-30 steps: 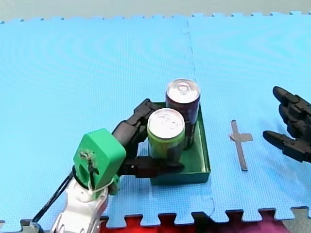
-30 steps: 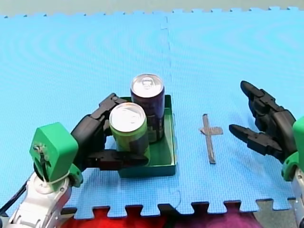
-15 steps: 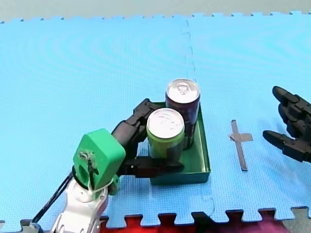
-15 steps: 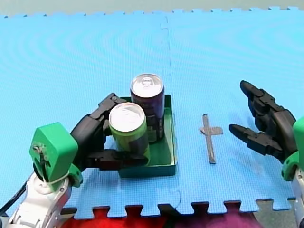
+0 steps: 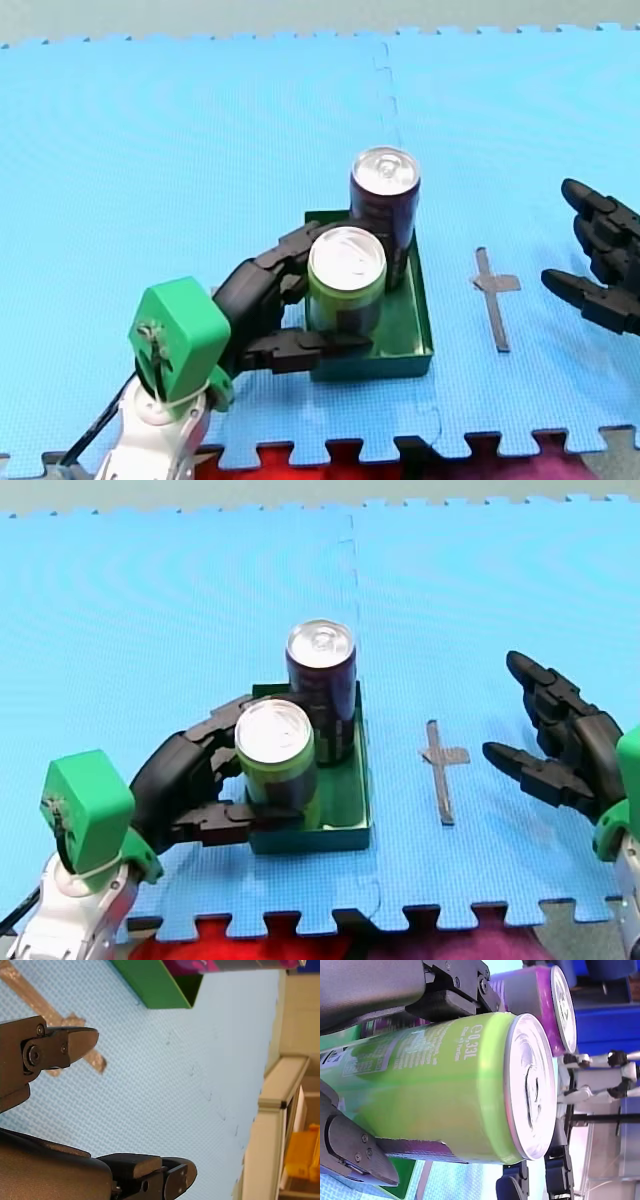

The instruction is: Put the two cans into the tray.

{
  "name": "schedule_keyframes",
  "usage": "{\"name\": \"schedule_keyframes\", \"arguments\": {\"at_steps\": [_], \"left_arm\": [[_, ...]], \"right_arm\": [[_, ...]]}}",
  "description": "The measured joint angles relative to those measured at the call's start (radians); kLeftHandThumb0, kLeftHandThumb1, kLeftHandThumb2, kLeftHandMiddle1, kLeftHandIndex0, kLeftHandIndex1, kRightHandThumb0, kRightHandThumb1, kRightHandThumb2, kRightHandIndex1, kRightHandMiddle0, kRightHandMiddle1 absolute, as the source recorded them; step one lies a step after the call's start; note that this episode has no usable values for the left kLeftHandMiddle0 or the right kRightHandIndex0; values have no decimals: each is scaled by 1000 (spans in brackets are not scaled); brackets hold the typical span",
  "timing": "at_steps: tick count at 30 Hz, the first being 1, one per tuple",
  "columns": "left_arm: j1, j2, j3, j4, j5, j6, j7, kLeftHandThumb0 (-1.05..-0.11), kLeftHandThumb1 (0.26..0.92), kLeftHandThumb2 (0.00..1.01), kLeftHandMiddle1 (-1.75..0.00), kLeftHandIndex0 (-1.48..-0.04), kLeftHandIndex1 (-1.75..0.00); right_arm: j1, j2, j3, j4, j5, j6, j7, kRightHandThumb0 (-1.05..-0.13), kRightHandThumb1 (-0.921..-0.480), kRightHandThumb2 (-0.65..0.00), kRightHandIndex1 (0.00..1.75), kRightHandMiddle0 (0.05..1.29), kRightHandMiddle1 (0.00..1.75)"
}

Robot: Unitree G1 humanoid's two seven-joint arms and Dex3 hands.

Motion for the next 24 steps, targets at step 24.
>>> {"name": "schedule_keyframes", "arguments": {"at_steps": [24], "left_arm": [[-7, -10, 12, 13, -12, 3, -29, -1048, 780, 0, -25, -282, -4]], "right_arm": [[-5, -7, -2, 7, 0, 1, 1, -1048, -921, -184, 1, 239, 0]]}}
